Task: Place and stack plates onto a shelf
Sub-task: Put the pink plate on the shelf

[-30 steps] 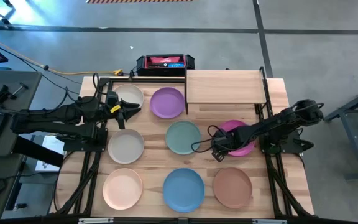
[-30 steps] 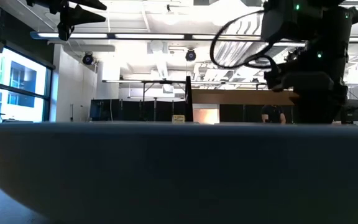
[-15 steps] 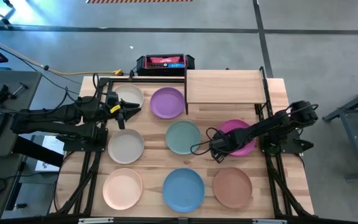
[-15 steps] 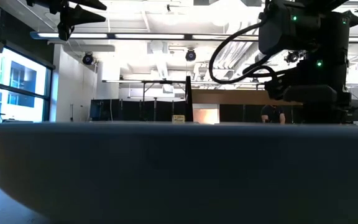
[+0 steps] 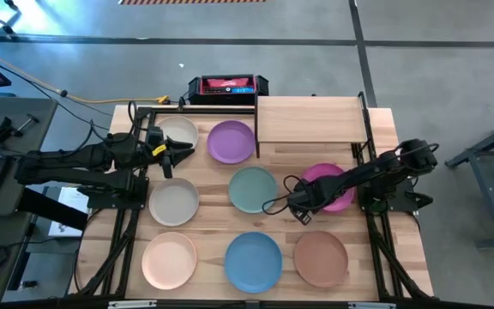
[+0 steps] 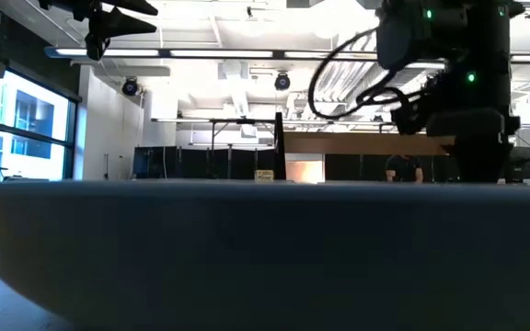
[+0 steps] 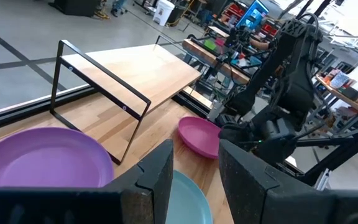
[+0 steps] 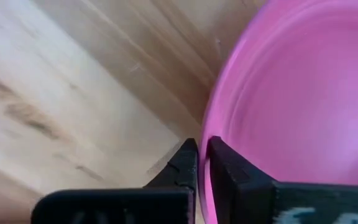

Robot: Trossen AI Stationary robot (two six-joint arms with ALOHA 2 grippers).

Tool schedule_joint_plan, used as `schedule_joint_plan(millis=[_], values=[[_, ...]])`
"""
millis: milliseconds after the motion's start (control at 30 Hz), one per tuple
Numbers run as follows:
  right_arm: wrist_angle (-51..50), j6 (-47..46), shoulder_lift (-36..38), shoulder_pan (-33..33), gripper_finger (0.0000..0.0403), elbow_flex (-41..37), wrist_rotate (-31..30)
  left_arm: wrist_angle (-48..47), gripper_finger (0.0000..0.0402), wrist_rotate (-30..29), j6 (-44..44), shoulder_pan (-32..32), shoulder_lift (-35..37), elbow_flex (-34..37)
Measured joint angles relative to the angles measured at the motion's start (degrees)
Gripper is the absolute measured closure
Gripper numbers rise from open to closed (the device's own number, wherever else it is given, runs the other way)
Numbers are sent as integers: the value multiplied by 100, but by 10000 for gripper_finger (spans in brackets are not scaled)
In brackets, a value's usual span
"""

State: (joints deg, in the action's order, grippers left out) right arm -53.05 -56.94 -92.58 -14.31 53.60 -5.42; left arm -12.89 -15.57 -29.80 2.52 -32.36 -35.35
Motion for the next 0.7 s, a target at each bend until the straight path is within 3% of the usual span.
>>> schedule_joint_plan(millis=[700], values=[[-1519, 193, 7, -411, 402, 2043, -64, -150, 287, 0, -4, 2, 0, 0]])
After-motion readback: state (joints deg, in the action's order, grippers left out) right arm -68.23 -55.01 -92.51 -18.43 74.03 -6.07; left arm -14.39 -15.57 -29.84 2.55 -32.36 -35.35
